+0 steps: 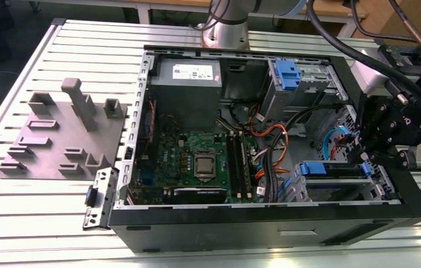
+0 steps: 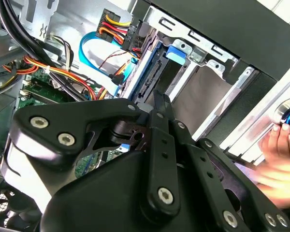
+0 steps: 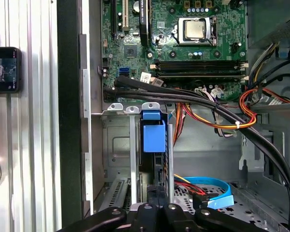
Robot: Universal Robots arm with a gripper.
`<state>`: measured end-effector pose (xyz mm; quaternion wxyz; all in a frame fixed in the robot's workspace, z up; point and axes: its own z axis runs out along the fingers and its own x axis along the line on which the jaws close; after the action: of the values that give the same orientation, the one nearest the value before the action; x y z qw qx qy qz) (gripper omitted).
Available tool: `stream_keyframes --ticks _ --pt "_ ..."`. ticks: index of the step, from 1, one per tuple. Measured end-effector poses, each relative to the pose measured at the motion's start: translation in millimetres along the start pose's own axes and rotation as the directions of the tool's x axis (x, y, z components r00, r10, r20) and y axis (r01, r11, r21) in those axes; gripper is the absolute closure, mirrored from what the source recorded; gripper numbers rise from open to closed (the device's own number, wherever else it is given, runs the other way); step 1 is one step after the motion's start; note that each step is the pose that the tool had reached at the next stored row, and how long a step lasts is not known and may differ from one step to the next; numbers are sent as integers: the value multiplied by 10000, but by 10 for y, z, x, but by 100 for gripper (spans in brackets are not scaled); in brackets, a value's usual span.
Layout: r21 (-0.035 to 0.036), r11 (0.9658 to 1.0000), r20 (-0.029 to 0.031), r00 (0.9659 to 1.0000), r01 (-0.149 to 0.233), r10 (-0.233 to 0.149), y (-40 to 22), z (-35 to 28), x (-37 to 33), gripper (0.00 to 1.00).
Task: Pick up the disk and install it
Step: 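Insert the first disk wire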
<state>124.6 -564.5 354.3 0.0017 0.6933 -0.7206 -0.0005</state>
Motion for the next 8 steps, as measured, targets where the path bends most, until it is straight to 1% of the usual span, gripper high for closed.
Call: stream_keyframes --ticks 8 --pt "0 10000 1 10000 0 0 0 0 -2 89"
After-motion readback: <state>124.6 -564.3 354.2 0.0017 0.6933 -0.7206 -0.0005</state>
